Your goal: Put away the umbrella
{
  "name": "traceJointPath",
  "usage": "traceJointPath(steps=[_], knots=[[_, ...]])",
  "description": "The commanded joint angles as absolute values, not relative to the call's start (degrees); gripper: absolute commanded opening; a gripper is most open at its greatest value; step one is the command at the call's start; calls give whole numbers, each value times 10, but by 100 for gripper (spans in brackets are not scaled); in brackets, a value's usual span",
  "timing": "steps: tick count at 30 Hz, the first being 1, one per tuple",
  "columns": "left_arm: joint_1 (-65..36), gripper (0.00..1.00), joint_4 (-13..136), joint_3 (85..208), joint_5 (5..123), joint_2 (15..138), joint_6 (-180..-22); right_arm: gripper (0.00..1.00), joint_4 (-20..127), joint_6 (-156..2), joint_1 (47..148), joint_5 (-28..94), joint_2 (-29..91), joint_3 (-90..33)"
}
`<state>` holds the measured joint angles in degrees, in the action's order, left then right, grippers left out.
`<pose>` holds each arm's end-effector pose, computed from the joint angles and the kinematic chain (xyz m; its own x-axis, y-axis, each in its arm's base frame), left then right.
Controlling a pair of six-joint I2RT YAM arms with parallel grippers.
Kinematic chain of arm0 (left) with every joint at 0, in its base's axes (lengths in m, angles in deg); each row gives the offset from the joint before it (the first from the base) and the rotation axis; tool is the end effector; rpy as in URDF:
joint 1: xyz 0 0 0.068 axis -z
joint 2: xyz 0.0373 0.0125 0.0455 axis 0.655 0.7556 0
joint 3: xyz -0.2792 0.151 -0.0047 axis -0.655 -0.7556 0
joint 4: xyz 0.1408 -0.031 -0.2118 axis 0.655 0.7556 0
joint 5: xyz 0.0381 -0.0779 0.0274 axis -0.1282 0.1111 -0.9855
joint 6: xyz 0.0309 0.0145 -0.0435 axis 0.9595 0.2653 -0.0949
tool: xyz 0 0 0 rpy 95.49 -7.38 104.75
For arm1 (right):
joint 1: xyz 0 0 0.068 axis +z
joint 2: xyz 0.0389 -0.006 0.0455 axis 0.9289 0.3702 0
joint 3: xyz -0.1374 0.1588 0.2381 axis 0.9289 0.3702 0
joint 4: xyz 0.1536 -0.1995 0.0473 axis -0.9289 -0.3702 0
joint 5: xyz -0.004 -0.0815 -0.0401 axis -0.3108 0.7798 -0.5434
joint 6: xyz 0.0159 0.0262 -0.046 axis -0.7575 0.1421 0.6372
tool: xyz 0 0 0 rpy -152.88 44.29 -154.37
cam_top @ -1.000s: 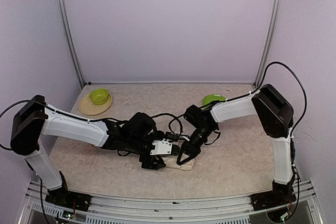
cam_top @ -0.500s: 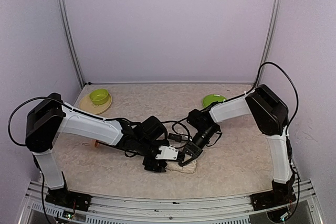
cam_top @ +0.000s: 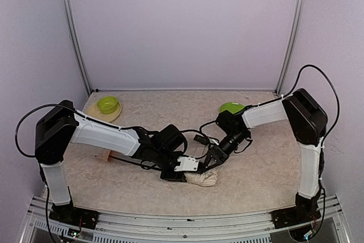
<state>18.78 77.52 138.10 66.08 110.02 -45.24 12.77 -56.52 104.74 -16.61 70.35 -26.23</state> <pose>0.1911 -0.3401 0.1836 0.3110 0.8246 -0.4726 0.9448 -0.2144 0.2478 0.2923 0.2554 0.1514 -0.7006 -0.6770 -0.2255 -0.5208 0.2691 0.8102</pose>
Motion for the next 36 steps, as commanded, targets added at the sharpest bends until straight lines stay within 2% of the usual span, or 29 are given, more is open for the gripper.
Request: traceJointPath(steps=[1,4,9,13,16,19,27,36], knots=[[164,21,901,1410,763,1157,-494,68,239,-608,984,-32,610,-201],[132,21,928,1451,820,1187,-534,70,278,-614,971,30,521,-157],[93,21,986,1526,874,1251,-593,68,373,-617,979,133,368,-65],[67,21,1044,1580,919,1309,-625,67,465,-543,1063,228,260,32],[65,21,1062,1597,930,1333,-633,71,525,-444,1163,302,218,91],[64,21,1073,1603,943,1342,-632,76,545,-393,1220,353,235,101],[59,21,1086,1604,948,1349,-623,92,541,-308,1240,440,392,18],[58,18,1100,1604,968,1352,-602,93,560,-249,1241,461,473,-15]])
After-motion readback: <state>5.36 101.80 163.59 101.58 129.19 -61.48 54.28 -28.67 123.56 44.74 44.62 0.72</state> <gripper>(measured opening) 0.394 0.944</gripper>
